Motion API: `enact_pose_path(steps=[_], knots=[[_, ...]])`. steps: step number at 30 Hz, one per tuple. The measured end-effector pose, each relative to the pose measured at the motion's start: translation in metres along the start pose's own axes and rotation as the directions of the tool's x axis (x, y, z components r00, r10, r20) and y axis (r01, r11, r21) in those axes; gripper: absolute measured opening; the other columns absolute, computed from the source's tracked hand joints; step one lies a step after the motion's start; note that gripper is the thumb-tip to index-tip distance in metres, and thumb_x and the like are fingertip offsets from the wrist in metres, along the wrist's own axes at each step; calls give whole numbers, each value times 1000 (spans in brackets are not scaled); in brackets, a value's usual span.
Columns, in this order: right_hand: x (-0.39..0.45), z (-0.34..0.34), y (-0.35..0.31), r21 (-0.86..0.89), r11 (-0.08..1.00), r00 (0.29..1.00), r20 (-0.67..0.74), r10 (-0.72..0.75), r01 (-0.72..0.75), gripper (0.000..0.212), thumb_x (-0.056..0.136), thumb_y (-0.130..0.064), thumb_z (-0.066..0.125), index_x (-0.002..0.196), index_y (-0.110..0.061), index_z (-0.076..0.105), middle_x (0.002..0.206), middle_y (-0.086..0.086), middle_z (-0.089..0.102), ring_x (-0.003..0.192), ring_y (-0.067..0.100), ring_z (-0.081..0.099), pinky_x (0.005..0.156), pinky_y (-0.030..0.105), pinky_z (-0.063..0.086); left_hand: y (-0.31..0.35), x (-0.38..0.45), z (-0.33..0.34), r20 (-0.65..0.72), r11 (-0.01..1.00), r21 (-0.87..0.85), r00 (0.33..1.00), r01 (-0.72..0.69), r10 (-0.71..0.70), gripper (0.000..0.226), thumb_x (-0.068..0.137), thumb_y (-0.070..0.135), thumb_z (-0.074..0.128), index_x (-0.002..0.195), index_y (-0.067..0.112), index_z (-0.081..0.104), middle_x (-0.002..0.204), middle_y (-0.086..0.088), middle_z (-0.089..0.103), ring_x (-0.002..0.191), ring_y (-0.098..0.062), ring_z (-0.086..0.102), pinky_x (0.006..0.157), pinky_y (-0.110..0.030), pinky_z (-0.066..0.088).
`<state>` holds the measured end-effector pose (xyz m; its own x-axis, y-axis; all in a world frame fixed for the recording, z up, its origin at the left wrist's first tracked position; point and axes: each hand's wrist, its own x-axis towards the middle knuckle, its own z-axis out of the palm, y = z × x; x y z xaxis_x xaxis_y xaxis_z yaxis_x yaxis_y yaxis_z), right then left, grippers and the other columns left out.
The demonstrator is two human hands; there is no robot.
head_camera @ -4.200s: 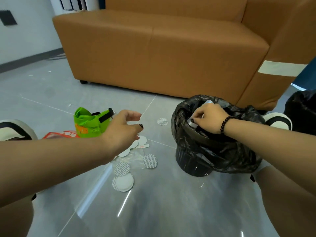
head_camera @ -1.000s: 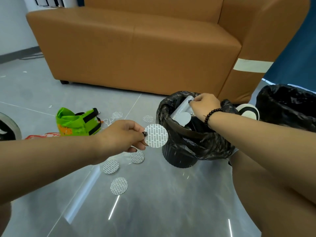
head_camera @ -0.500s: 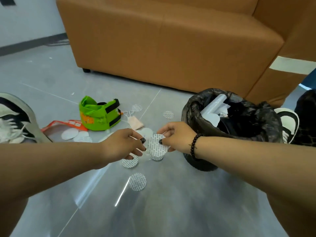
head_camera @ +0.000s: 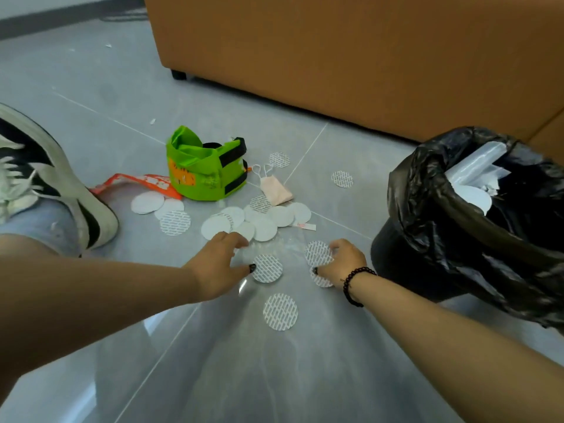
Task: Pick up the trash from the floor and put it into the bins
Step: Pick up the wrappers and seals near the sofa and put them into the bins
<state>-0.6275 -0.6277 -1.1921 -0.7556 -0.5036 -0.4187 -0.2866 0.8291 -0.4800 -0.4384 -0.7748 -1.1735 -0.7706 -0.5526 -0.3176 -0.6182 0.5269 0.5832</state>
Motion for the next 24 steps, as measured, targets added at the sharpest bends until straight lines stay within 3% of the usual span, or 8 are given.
enact_pose_path(steps=[4,7,10,12,15,18,20,24], knots=[[7,-1,4,-67,998,1000,-11,-15,15,56,66,-26,84,112,-14,54,123,8,51,104,22,54,84,26,43,6,6,25,32,998,-43,998,-48,49,49,85,35,66,127,21,45,121,2,46,95,-12,55,88,-25,46],[10,-6,7,-42,999,1000,-13,-5,4,50,61,-22,86,97,-17,51,115,6,45,89,17,49,74,23,41,4,14,40,-21,1000,-4,1000,-20,20,55,83,39,68,129,22,43,125,1,42,108,-16,50,96,-34,44],[10,-8,15,-26,997,997,-18,-75,74,36,65,-18,83,74,-19,49,89,-1,54,82,16,52,57,20,37,7,25,54,-85,995,84,995,57,-50,60,80,41,71,130,22,44,130,-1,38,120,-22,42,98,-36,42],[6,-8,18,69,991,993,-26,-115,116,34,67,-12,80,68,-20,48,74,-5,54,76,15,55,53,17,39,12,34,55,-94,990,53,988,131,-126,59,73,42,77,121,22,49,125,-4,40,114,-24,46,94,-36,44],[-4,-8,22,242,962,992,-12,-128,127,32,70,-13,80,76,-23,50,78,-2,60,71,13,57,58,20,45,18,42,45,-33,973,39,973,229,-228,59,61,44,85,103,17,53,107,-4,48,99,-22,54,80,-30,46],[-23,-3,22,351,930,974,148,-171,110,36,73,-14,79,95,-24,53,96,4,66,84,15,64,68,23,52,17,35,38,-3,963,102,968,251,-252,44,63,44,84,83,17,57,85,0,56,89,-20,57,67,-28,44],[-37,10,21,308,938,946,223,-236,161,38,73,-14,78,102,-26,55,100,4,67,89,17,65,76,27,55,12,29,40,-26,968,48,969,247,-246,36,64,42,84,70,21,56,70,4,54,75,-17,54,57,-25,39],[-58,35,16,128,941,915,227,-335,313,44,77,-18,73,118,-24,59,89,-11,56,86,9,54,67,9,39,8,20,34,-64,974,-181,987,137,-150,18,73,26,81,65,17,67,60,6,60,62,-10,54,49,-14,37]])
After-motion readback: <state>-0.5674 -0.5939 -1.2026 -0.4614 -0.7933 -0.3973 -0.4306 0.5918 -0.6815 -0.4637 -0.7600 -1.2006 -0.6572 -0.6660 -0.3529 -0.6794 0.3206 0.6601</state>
